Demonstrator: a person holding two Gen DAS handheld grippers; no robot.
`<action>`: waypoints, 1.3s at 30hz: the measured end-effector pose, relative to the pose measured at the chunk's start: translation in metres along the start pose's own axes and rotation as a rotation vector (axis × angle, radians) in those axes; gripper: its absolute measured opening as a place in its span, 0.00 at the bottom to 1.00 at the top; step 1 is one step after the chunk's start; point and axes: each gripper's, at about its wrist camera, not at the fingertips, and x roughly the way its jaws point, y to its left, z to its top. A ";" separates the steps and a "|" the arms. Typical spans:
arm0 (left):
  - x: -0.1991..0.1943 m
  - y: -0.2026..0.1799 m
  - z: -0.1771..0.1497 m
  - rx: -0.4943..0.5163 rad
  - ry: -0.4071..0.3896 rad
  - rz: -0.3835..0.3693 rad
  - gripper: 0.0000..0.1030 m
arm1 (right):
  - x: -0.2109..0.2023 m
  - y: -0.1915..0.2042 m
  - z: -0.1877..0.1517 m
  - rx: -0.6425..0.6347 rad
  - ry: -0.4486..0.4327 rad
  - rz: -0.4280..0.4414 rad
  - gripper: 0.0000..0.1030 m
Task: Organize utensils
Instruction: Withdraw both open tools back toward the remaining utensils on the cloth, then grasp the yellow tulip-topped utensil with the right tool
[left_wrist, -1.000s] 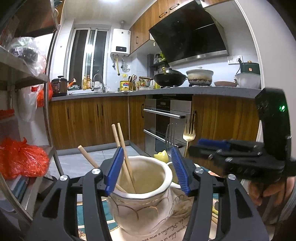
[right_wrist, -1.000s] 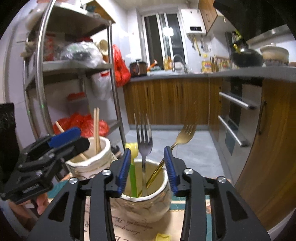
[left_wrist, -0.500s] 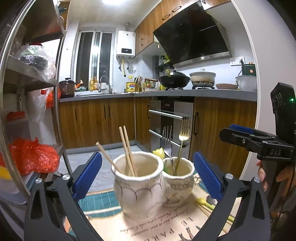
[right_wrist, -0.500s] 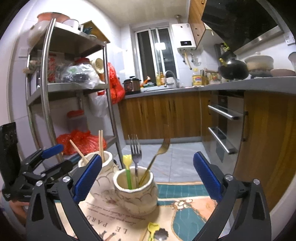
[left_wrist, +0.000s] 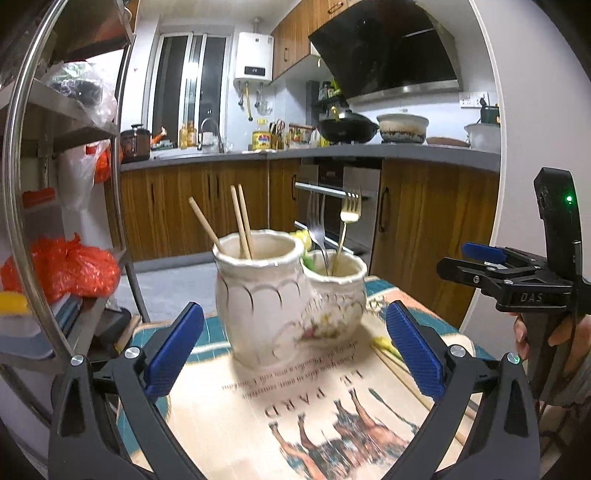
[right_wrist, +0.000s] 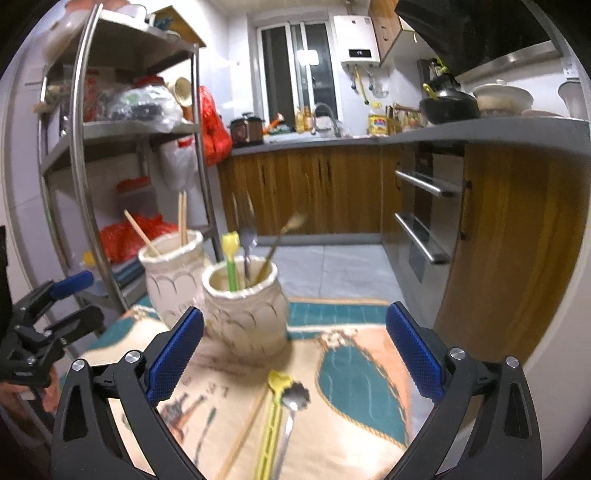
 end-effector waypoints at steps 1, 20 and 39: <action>0.000 -0.002 -0.004 -0.005 0.017 -0.002 0.95 | 0.000 -0.001 -0.004 -0.004 0.022 -0.009 0.95; 0.023 -0.024 -0.029 0.032 0.198 -0.041 0.95 | 0.049 0.013 -0.061 -0.104 0.396 -0.060 0.93; 0.028 -0.031 -0.033 0.058 0.233 -0.042 0.95 | 0.066 0.024 -0.058 -0.053 0.461 0.068 0.27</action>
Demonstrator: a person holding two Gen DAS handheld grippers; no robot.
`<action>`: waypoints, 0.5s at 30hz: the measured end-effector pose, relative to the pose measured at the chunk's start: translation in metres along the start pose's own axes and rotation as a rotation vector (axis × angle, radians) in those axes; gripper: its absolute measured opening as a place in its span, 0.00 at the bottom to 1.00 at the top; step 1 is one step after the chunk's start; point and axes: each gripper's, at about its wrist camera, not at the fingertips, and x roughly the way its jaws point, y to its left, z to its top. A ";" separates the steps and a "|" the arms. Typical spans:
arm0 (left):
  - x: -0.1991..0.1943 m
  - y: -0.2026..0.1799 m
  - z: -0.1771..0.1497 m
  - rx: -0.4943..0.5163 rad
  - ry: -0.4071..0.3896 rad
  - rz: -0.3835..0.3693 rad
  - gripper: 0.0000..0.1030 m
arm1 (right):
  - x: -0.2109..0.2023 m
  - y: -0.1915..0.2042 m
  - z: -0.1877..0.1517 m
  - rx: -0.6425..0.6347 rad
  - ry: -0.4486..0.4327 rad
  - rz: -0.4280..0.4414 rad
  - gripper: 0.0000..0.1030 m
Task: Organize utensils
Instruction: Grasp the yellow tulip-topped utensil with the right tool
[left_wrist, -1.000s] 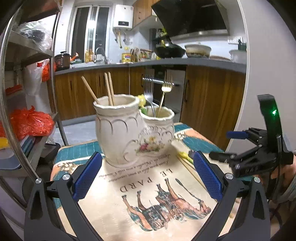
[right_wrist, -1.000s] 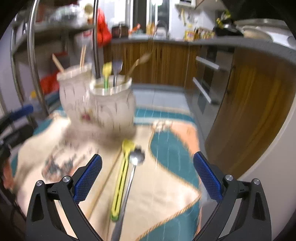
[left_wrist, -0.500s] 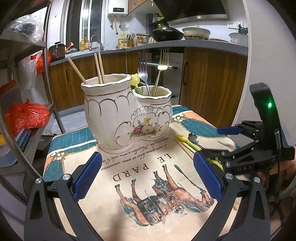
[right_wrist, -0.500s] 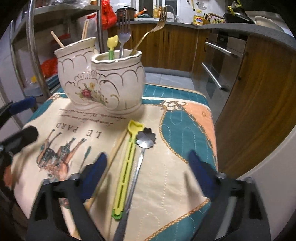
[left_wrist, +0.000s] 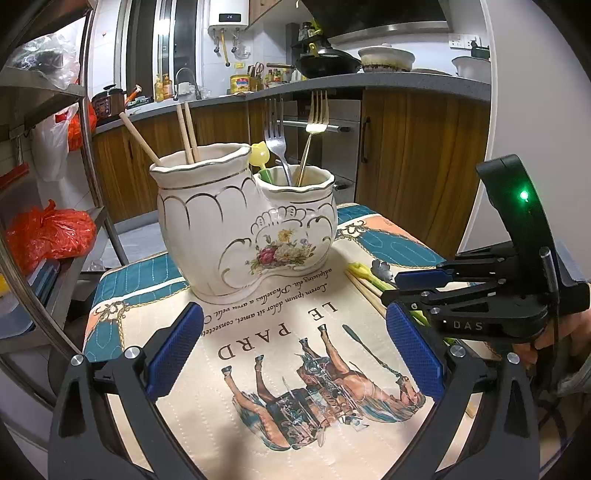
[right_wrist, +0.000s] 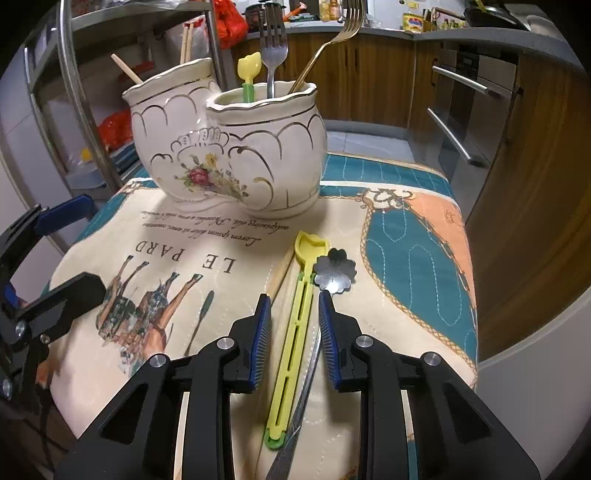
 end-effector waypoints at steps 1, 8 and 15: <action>0.000 0.000 0.001 0.002 0.000 0.001 0.95 | 0.000 -0.001 0.000 0.000 0.001 0.004 0.27; 0.002 -0.004 0.003 0.011 -0.001 0.009 0.95 | 0.003 0.000 0.003 -0.007 0.011 0.015 0.21; 0.003 -0.008 0.004 0.012 -0.001 0.008 0.95 | 0.007 -0.001 0.004 0.004 0.037 0.014 0.20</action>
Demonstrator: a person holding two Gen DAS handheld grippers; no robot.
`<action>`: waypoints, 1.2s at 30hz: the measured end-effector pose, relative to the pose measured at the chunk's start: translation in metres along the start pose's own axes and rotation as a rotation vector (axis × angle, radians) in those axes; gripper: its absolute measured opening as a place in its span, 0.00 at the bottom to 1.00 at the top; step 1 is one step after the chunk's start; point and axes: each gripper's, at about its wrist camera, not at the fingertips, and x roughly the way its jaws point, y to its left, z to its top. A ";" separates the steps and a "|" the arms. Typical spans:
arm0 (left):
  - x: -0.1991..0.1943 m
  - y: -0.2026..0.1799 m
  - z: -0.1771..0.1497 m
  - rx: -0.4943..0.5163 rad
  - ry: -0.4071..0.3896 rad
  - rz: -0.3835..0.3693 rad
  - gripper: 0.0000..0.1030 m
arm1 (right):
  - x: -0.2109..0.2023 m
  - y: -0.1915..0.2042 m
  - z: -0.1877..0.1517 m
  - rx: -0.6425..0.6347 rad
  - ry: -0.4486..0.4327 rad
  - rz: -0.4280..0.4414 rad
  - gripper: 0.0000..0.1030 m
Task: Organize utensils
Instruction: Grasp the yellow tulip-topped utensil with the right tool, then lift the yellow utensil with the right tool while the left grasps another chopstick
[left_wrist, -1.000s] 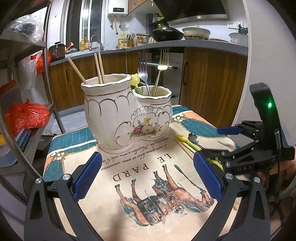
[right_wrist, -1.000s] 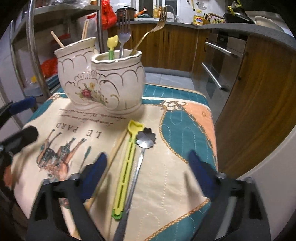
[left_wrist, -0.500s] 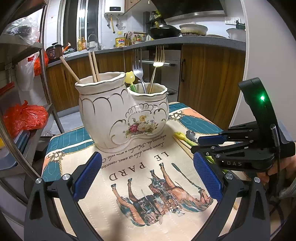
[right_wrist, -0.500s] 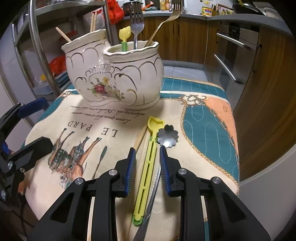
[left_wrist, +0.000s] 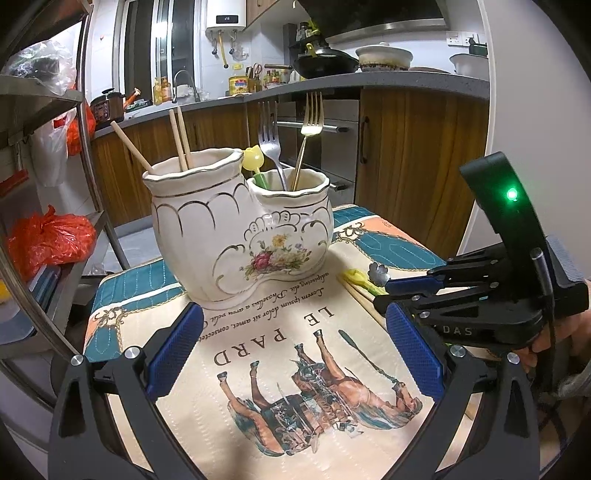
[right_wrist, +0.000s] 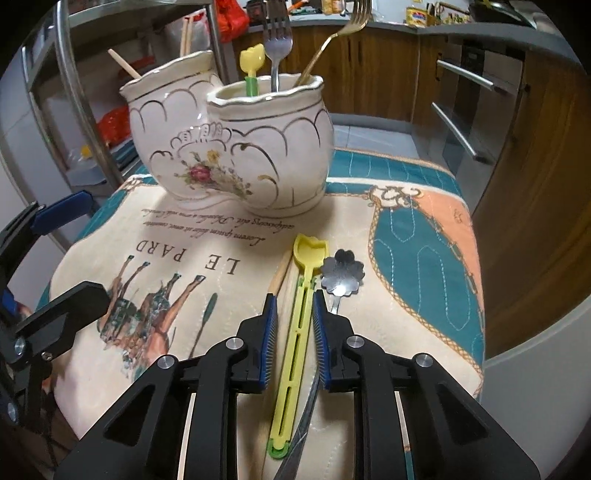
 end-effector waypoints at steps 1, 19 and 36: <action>0.000 -0.001 0.000 0.003 0.000 0.000 0.95 | 0.001 0.001 0.000 0.001 0.004 0.005 0.20; 0.008 -0.020 0.005 -0.054 0.125 0.012 0.95 | -0.043 -0.022 0.003 0.081 -0.141 0.070 0.10; 0.042 -0.087 -0.015 0.029 0.318 0.037 0.58 | -0.068 -0.038 -0.004 0.105 -0.196 0.075 0.10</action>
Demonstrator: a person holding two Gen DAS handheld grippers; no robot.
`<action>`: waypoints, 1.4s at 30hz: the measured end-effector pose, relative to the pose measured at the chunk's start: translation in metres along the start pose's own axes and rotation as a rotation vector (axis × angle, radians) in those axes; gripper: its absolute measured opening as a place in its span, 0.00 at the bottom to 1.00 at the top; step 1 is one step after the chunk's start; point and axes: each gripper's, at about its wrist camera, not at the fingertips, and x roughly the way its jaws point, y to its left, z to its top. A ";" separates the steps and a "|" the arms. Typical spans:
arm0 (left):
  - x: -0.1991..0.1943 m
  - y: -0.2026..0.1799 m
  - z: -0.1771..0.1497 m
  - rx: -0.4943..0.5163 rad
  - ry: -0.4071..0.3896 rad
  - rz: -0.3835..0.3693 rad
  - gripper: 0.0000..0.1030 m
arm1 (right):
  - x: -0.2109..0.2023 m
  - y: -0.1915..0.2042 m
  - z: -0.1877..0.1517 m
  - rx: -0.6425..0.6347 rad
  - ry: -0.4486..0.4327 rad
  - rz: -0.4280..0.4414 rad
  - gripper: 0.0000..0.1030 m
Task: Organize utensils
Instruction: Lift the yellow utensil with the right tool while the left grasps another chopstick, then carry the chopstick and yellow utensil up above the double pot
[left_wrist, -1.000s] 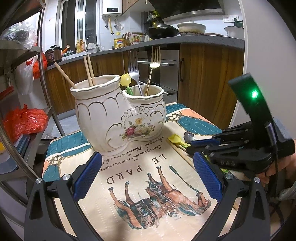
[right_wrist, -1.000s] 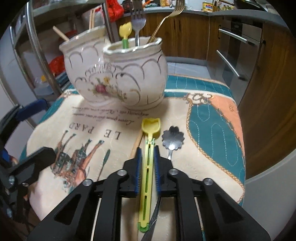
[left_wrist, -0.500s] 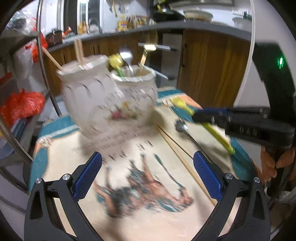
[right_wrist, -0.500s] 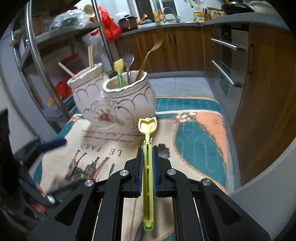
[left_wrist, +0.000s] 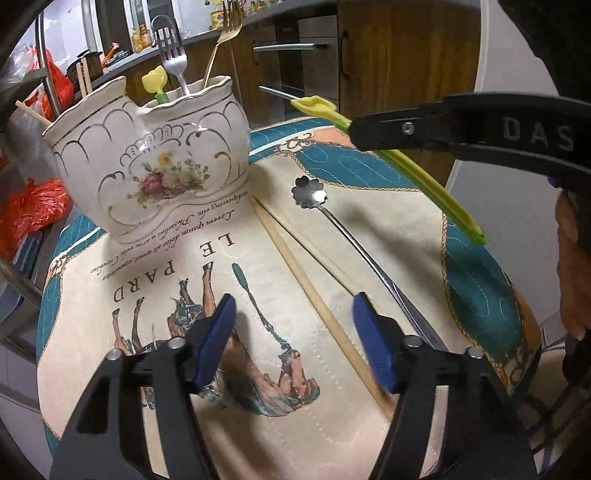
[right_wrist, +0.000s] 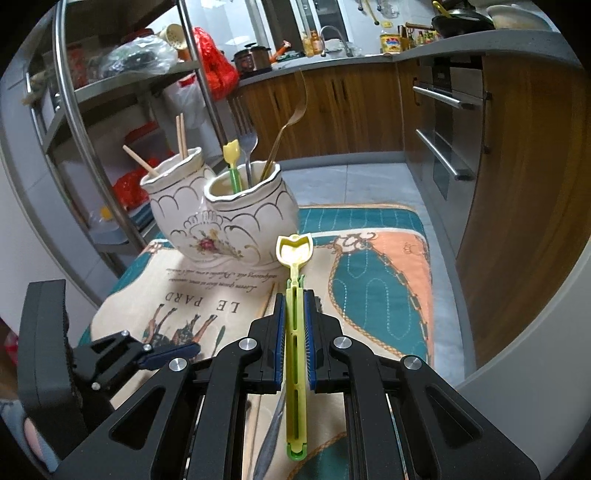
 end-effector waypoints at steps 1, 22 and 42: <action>0.000 -0.001 0.000 -0.002 0.002 -0.005 0.51 | -0.001 0.000 0.000 0.000 -0.001 0.001 0.10; -0.016 0.060 -0.004 -0.007 0.058 -0.045 0.15 | -0.009 0.011 -0.005 -0.034 -0.024 0.019 0.10; -0.022 0.064 -0.004 0.023 -0.134 -0.133 0.06 | -0.012 0.025 0.001 -0.049 -0.105 0.017 0.10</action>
